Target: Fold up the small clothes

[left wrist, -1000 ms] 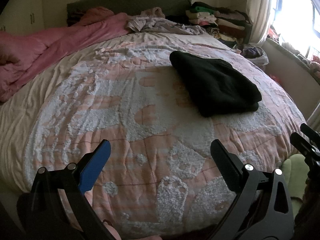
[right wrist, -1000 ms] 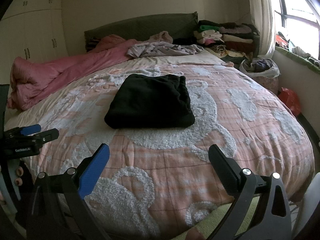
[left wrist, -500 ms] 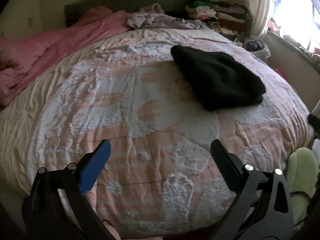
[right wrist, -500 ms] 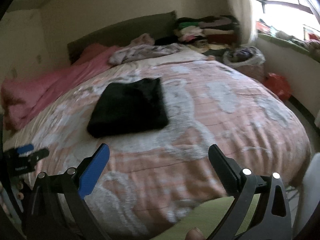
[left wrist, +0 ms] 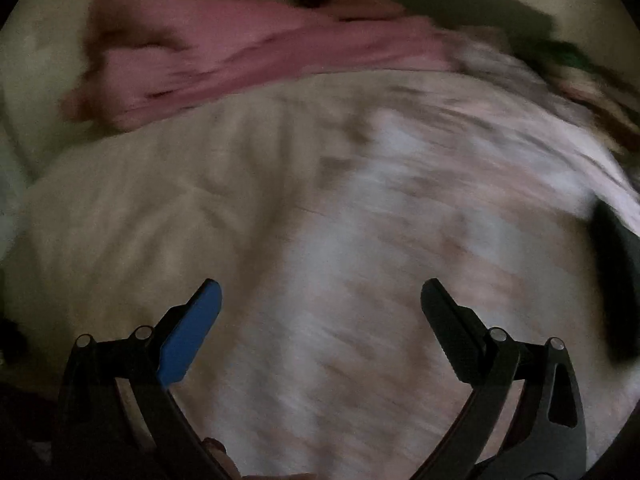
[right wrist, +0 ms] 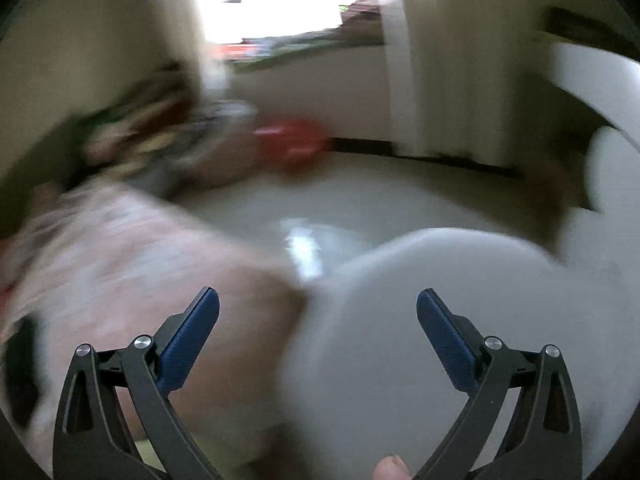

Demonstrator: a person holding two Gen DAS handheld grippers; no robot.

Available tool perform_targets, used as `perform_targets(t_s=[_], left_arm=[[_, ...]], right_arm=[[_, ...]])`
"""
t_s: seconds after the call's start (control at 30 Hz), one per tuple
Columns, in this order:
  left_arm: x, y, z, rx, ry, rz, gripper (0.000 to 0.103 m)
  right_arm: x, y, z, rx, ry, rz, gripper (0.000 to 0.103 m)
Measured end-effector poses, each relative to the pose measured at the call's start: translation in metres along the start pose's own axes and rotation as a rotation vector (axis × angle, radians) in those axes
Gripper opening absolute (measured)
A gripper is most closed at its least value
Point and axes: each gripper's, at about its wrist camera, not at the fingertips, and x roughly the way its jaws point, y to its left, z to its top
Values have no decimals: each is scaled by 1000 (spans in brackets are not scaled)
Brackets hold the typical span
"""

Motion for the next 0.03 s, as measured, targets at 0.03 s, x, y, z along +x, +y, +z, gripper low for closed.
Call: perform_targets(t_s=[0.03], left_arm=[[15, 17, 10, -23, 12, 46, 93]], right_arm=[[14, -17, 4, 15, 24, -58, 98]])
